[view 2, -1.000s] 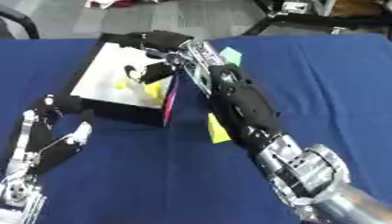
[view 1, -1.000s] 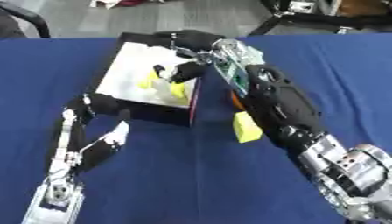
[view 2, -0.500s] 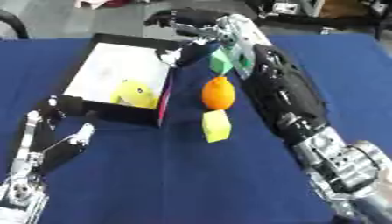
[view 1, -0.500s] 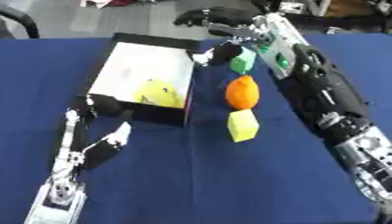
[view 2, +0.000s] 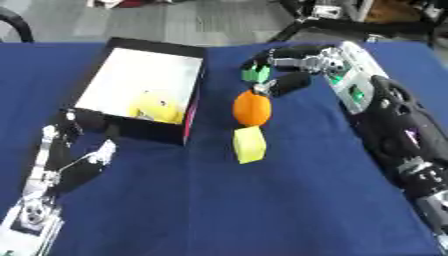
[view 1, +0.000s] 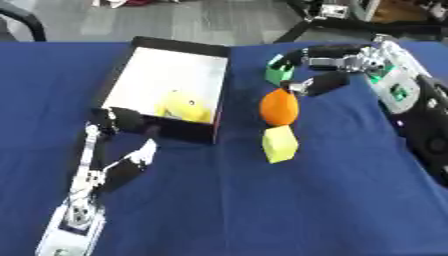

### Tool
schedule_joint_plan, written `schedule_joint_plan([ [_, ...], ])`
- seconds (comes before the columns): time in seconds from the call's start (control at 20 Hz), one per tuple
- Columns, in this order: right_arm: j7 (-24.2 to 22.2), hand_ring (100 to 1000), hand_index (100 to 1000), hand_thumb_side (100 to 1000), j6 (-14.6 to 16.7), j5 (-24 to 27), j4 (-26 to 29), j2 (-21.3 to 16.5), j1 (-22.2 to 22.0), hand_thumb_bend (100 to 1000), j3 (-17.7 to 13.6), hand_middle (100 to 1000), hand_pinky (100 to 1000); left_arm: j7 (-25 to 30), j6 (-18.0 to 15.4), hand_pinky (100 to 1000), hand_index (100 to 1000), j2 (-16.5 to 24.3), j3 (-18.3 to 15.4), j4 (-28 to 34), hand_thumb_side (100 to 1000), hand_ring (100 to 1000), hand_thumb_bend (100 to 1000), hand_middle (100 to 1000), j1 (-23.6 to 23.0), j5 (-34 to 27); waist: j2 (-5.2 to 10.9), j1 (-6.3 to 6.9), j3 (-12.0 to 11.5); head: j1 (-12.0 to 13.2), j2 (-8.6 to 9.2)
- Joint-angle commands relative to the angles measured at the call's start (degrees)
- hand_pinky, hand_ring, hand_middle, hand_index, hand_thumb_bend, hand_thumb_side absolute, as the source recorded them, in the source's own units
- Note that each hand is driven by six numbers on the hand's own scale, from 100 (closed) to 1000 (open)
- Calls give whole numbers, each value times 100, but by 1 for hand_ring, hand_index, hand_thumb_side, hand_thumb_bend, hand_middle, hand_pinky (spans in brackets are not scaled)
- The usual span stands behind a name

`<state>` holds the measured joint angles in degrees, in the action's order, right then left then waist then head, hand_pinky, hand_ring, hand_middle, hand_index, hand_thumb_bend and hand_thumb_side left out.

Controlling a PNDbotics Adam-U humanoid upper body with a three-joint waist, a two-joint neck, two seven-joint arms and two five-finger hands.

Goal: Pick up objects on the table and place them in the box.

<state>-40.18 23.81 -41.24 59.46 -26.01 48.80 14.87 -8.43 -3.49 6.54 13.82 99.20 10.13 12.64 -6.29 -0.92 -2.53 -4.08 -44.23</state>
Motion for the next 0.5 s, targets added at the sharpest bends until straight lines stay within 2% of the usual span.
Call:
schedule_joint_plan([
  [0.05, 79, 902, 967, 833, 74, -496, -250, 44, 114, 100, -87, 902, 924, -12, 1, 737, 555, 64, -39, 79, 100, 761, 293, 591, 40, -1, 176, 13, -14, -6, 11],
  [0.1, 135, 900, 964, 785, 99, -654, -338, 91, 113, 100, -104, 897, 923, -11, 3, 737, 555, 60, -38, 81, 100, 761, 294, 591, 42, -4, 174, 20, -19, -11, 11],
  [0.5, 631, 883, 939, 679, 255, -1331, -839, 334, 93, 100, -239, 861, 913, -4, 2, 737, 554, 46, -28, 82, 100, 762, 295, 591, 46, -13, 159, 30, -40, -12, 11],
])
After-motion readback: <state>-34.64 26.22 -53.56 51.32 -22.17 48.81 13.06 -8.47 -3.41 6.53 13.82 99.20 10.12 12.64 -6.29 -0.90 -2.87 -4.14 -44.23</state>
